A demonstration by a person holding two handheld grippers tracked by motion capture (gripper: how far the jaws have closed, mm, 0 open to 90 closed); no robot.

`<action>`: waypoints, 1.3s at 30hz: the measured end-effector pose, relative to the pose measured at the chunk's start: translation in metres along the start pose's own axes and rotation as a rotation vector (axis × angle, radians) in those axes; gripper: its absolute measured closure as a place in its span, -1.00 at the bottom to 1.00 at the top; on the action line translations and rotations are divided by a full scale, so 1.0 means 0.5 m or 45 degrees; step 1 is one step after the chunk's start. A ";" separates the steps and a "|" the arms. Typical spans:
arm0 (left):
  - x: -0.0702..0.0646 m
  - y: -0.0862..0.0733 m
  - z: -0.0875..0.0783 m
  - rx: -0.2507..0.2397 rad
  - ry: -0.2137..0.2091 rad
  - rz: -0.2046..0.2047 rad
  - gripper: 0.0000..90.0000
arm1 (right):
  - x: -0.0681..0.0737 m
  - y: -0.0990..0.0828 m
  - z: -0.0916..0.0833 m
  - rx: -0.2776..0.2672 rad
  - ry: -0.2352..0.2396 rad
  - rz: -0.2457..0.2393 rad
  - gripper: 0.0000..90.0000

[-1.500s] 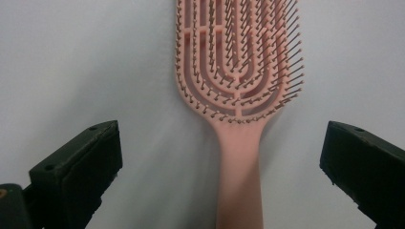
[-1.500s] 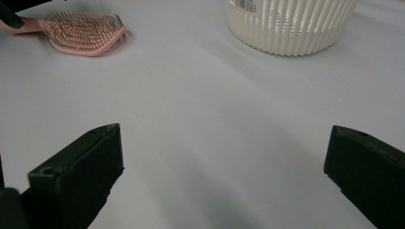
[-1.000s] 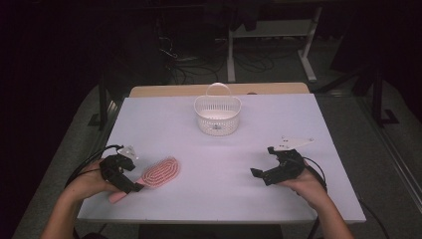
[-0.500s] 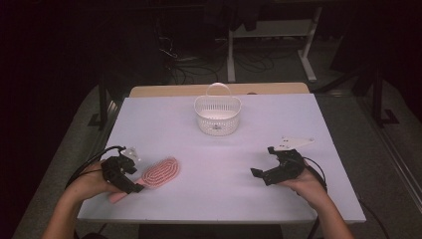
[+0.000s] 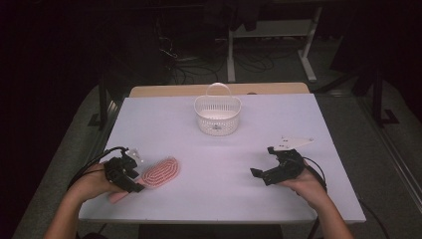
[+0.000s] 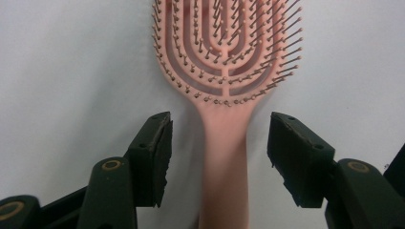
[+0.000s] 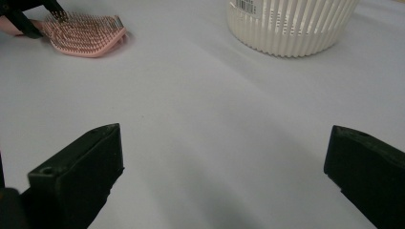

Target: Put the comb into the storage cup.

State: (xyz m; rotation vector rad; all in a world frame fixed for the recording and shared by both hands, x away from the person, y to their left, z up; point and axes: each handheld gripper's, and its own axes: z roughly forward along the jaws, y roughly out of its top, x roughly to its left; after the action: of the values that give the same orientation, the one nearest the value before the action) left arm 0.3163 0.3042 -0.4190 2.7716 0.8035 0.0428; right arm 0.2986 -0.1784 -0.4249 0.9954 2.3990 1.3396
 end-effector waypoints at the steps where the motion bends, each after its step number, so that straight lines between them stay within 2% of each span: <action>1: 0.000 0.000 0.001 -0.001 -0.001 -0.007 -0.04 | 0.000 0.000 0.000 0.000 0.000 0.000 -1.00; 9: -0.002 0.005 0.006 0.028 -0.015 0.010 0.12 | 0.000 0.000 0.000 0.000 -0.001 0.000 -1.00; 18: -0.004 0.009 0.012 0.065 -0.007 0.007 0.28 | -0.001 -0.001 -0.002 -0.001 -0.003 0.002 -1.00; 28: -0.008 0.015 0.018 0.110 0.030 0.012 0.42 | -0.001 0.000 -0.002 -0.005 -0.004 0.003 -1.00; 39: -0.013 0.022 0.022 0.143 0.059 0.011 0.45 | 0.000 0.000 -0.001 0.000 -0.003 0.000 -1.00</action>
State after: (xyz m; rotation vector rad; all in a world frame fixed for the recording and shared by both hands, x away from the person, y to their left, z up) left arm 0.3179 0.2892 -0.4265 2.8892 0.8300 0.0656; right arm 0.2982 -0.1789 -0.4247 0.9965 2.3970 1.3382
